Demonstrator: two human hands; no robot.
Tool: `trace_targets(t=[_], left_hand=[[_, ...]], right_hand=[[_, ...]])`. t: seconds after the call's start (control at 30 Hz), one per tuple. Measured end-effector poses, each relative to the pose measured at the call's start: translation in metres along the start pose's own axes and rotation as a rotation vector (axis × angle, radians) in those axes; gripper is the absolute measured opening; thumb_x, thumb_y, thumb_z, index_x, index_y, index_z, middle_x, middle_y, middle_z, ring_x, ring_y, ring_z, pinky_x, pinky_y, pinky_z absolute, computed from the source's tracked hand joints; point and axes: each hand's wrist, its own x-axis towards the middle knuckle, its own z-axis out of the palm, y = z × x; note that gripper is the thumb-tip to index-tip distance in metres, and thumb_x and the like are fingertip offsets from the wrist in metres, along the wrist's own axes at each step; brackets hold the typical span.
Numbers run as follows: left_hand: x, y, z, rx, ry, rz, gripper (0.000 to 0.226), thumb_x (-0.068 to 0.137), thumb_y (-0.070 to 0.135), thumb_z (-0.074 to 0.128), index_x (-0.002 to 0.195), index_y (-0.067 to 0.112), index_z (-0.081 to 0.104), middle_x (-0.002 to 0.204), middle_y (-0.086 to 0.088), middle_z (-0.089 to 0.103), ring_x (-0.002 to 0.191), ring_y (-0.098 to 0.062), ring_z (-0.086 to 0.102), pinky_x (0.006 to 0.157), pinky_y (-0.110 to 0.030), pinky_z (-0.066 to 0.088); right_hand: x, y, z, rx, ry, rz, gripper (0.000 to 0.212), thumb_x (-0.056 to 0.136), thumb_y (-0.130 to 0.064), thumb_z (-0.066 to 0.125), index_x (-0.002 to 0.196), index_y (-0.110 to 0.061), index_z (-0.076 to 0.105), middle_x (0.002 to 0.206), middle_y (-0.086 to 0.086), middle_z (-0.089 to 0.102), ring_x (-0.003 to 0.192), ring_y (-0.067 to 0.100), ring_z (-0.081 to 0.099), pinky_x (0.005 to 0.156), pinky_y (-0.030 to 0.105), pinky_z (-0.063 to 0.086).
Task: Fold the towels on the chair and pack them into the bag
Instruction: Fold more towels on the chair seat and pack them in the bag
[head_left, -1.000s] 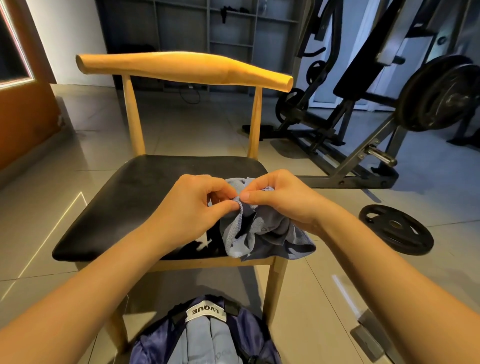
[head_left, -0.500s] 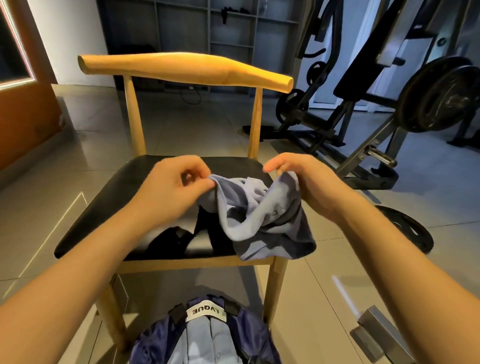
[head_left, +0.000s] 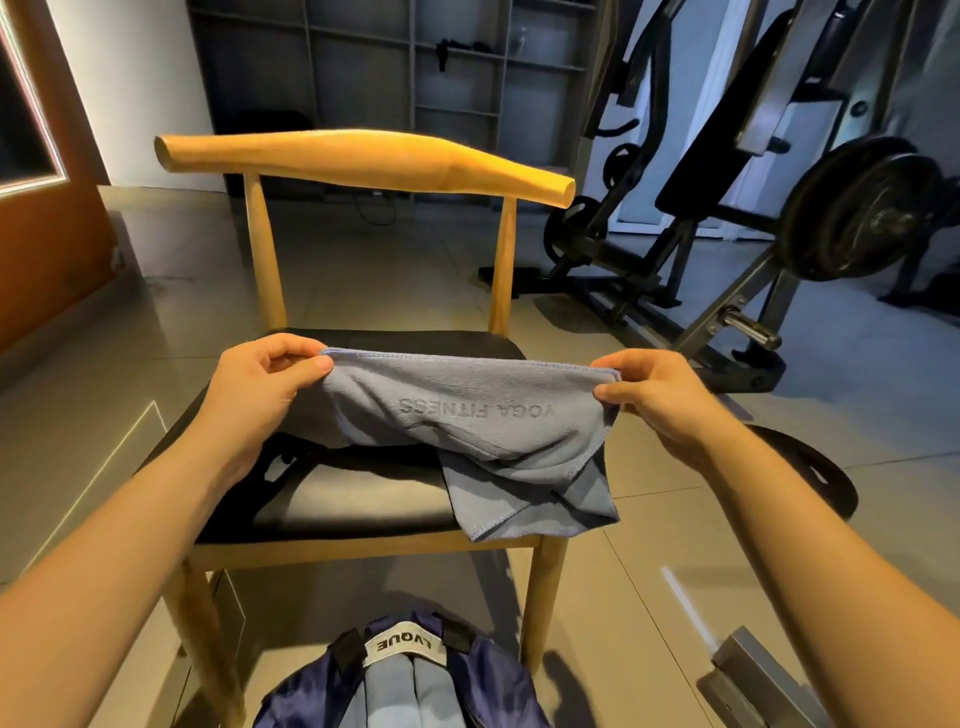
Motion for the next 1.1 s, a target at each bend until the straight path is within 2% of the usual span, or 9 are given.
trace_targets(t=[0.17,0.4,0.53,0.7,0.73,0.83,0.87,0.97,1.1], left_hand=[[0.003,-0.008,0.001,0.04,0.077,0.012,0.011,0.095,0.015,0.07,0.105,0.014,0.075,0.094,-0.001,0.072,0.082,-0.005,0.06,0.074,-0.023,0.043],[0.006,-0.001,-0.003,0.003,0.126,0.017,0.009,0.096,0.015,0.07,0.096,0.023,0.074,0.09,0.001,0.072,0.081,-0.008,0.061,0.079,-0.024,0.047],[0.007,0.034,-0.007,-0.015,0.188,0.073,0.008,0.097,0.016,0.068,0.104,0.019,0.072,0.09,0.0,0.071,0.071,-0.009,0.06,0.067,-0.016,0.053],[0.034,0.103,-0.031,-0.041,0.248,0.161,0.01,0.099,0.021,0.066,0.108,0.018,0.07,0.093,-0.002,0.073,0.071,-0.01,0.068,0.065,-0.022,0.056],[0.04,0.119,-0.038,-0.045,0.277,0.179,0.011,0.1,0.02,0.065,0.11,0.016,0.069,0.091,-0.001,0.072,0.067,-0.009,0.069,0.062,-0.02,0.057],[0.056,0.15,-0.06,-0.071,0.339,0.162,0.008,0.101,0.015,0.063,0.108,0.014,0.067,0.087,-0.002,0.071,0.059,-0.008,0.068,0.056,-0.018,0.055],[0.059,0.156,-0.067,-0.07,0.34,0.142,0.006,0.1,0.015,0.064,0.104,0.014,0.068,0.088,-0.003,0.071,0.06,-0.009,0.067,0.055,-0.019,0.054],[0.063,0.164,-0.084,-0.061,0.296,0.1,0.01,0.098,0.01,0.066,0.09,0.016,0.067,0.082,-0.008,0.068,0.053,-0.009,0.065,0.051,-0.02,0.052],[0.058,0.167,-0.092,-0.037,0.277,0.075,0.006,0.098,0.009,0.066,0.103,0.01,0.069,0.081,-0.008,0.068,0.055,-0.01,0.067,0.052,-0.02,0.056]], right_hand=[[0.001,-0.003,-0.006,0.045,0.125,-0.061,0.011,0.086,-0.003,0.077,0.096,0.0,0.073,0.092,0.015,0.075,0.086,0.024,0.073,0.07,0.03,0.06],[-0.004,-0.021,-0.028,0.123,-0.149,-0.097,0.009,0.089,-0.011,0.073,0.097,-0.006,0.075,0.09,0.006,0.075,0.084,0.019,0.071,0.074,0.028,0.059],[-0.005,-0.044,-0.026,0.137,0.106,-0.227,0.005,0.094,-0.013,0.071,0.096,-0.014,0.076,0.092,0.006,0.076,0.09,0.022,0.071,0.082,0.036,0.059],[0.001,-0.116,-0.011,0.107,0.347,-0.38,0.012,0.095,-0.012,0.07,0.088,-0.02,0.073,0.089,0.004,0.074,0.09,0.021,0.071,0.085,0.043,0.062],[-0.001,-0.133,-0.012,0.093,0.288,-0.382,0.01,0.094,-0.011,0.07,0.088,-0.018,0.074,0.09,0.004,0.074,0.09,0.023,0.07,0.084,0.042,0.062],[-0.017,-0.179,-0.022,0.113,-0.292,-0.349,0.013,0.092,-0.01,0.069,0.098,0.002,0.07,0.091,0.009,0.069,0.086,0.023,0.066,0.076,0.031,0.058],[-0.019,-0.188,-0.024,0.094,-0.362,-0.349,0.017,0.091,-0.009,0.069,0.1,0.005,0.069,0.089,0.01,0.068,0.083,0.022,0.065,0.072,0.029,0.057],[-0.005,-0.201,-0.022,-0.06,0.021,-0.359,0.002,0.089,-0.008,0.074,0.09,-0.006,0.075,0.081,0.012,0.072,0.075,0.022,0.066,0.062,0.028,0.052],[0.006,-0.206,-0.016,0.003,0.068,-0.336,0.002,0.088,-0.009,0.075,0.088,-0.008,0.076,0.074,0.008,0.07,0.062,0.011,0.063,0.053,0.021,0.045]])
